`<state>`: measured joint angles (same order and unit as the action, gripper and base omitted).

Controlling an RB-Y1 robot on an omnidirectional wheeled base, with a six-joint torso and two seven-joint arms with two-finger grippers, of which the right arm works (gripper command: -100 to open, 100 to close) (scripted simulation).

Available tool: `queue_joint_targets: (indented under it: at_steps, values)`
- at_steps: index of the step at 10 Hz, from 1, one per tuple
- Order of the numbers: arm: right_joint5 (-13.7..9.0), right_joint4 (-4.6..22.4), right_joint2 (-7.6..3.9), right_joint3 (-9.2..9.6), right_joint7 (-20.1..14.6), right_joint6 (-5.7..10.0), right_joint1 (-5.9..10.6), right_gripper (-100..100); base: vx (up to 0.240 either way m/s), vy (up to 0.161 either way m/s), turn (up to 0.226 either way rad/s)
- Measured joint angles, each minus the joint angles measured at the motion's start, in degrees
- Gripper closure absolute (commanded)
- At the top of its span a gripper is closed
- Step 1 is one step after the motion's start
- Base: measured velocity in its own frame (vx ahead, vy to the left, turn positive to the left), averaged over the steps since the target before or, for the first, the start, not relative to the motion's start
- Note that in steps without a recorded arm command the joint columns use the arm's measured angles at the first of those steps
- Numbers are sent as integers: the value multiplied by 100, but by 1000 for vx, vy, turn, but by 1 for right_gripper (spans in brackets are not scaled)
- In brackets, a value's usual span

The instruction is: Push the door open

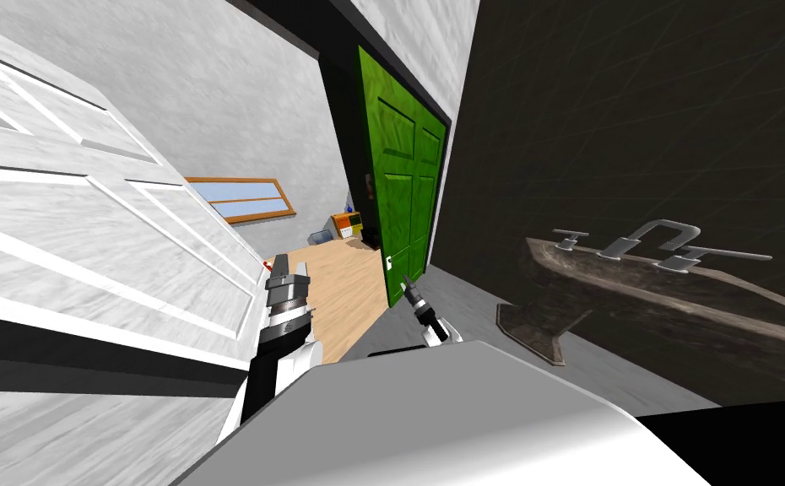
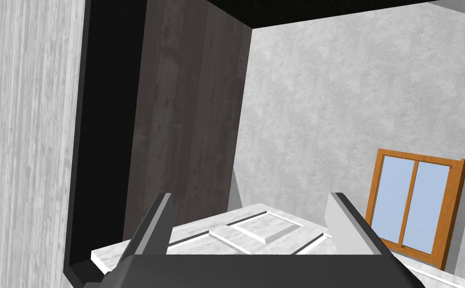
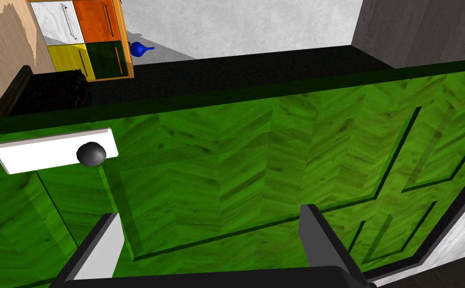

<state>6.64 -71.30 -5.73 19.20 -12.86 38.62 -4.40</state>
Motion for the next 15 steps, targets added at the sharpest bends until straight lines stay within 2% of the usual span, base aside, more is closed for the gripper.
queue_joint_targets:
  at_steps: [4,7,11,13,15]
  values:
    - [51,487,17,123,-20,134,186,-100,77,-46,12]
    - [93,991,18,229,-55,280,396,-100,92,-50,14]
    - [160,1431,20,391,-88,384,557,-100,95,-51,11]
    - [180,1739,25,446,-113,469,699,-100,96,-40,11]
    - [205,2158,68,508,-123,593,891,-100,131,-67,20]
